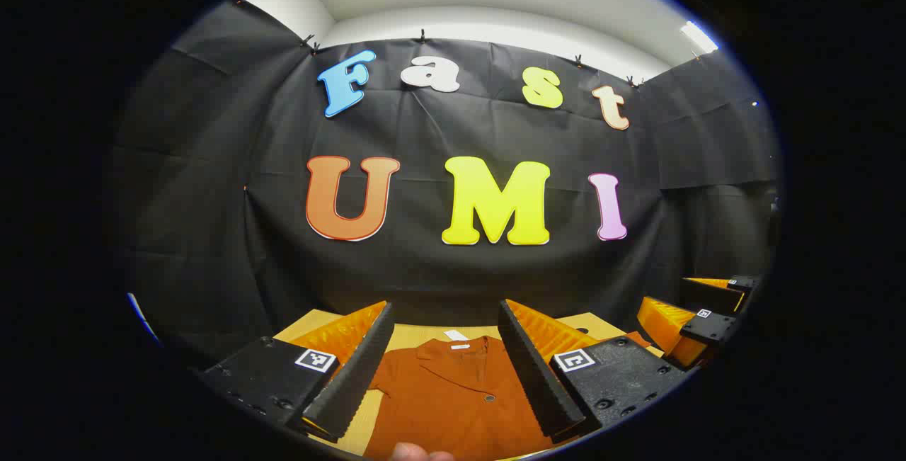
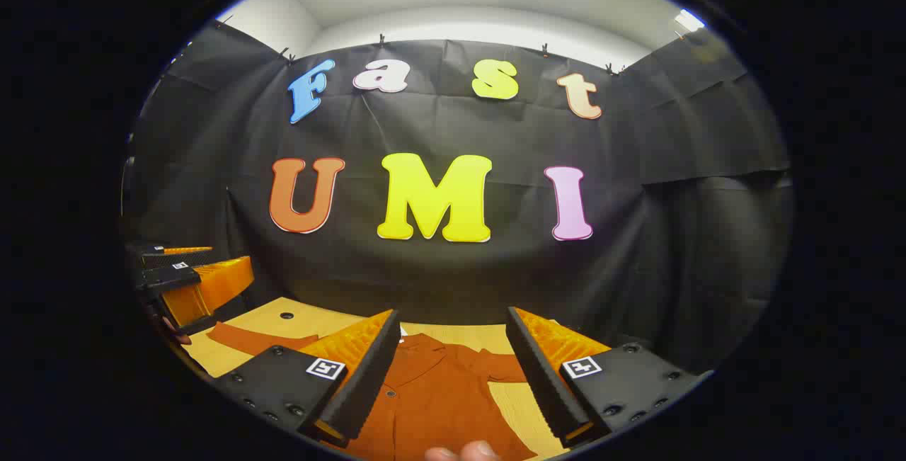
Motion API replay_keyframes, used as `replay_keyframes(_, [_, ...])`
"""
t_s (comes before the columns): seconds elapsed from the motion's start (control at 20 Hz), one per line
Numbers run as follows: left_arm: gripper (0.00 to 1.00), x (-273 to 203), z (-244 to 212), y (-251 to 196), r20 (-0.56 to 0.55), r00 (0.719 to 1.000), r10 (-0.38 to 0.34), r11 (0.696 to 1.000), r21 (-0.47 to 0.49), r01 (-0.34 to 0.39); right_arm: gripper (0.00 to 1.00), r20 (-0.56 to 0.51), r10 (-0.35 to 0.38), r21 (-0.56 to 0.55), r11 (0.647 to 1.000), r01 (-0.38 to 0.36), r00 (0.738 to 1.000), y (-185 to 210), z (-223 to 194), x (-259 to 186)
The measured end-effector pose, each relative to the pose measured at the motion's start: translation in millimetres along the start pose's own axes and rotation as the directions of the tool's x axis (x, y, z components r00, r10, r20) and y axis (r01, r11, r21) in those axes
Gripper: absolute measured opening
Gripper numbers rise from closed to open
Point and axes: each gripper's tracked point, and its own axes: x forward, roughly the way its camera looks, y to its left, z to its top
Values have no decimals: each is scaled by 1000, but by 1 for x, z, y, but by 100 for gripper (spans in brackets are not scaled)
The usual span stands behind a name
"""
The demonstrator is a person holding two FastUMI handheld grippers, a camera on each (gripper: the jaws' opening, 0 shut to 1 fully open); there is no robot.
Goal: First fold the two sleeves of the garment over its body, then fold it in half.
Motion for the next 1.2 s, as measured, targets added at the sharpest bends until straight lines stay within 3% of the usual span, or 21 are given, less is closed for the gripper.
replay_keyframes(0.6, [96, 0, -15, -10, -7, 1000, -18, 1000, 1, 18, 95, 12, 25, -7, 1000, -25, 1000, 9, -12, -3])
replay_keyframes(1.2, [95, -18, -14, 6, -9, 1000, 23, 1000, -12, -23, 95, 36, 47, 4, 999, -47, 998, 23, -4, -12])
